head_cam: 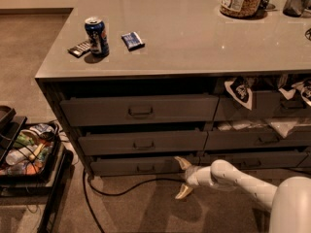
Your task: Open bottom drawer
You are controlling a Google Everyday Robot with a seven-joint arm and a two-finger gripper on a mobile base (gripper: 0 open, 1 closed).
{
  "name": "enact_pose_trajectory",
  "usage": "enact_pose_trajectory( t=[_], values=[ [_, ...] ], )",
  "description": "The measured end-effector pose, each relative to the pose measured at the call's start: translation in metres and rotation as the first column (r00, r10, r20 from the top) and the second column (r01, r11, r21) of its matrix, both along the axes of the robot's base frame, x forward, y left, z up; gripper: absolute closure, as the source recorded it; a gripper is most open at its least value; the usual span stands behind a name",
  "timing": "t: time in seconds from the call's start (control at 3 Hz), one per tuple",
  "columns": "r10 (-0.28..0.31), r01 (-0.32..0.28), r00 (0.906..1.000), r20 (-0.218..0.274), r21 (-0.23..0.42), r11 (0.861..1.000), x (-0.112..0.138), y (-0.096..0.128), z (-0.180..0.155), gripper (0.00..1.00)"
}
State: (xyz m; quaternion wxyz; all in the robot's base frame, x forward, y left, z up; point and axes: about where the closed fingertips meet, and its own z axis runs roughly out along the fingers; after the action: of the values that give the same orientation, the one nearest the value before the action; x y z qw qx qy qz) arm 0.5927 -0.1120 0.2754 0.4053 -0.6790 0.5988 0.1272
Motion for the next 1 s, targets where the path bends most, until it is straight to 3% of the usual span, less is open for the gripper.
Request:
enact_pose_trajectory(
  t=[0.67,1.0],
  values=[
    [-0.001,0.001,1.0000,-0.003,0.012,1.000,0.010,0.000,-0.013,0.00],
    [-0.041,0.040,0.9989,0.024,0.045,0.998,0.025,0.010,-0.081,0.00]
  ],
)
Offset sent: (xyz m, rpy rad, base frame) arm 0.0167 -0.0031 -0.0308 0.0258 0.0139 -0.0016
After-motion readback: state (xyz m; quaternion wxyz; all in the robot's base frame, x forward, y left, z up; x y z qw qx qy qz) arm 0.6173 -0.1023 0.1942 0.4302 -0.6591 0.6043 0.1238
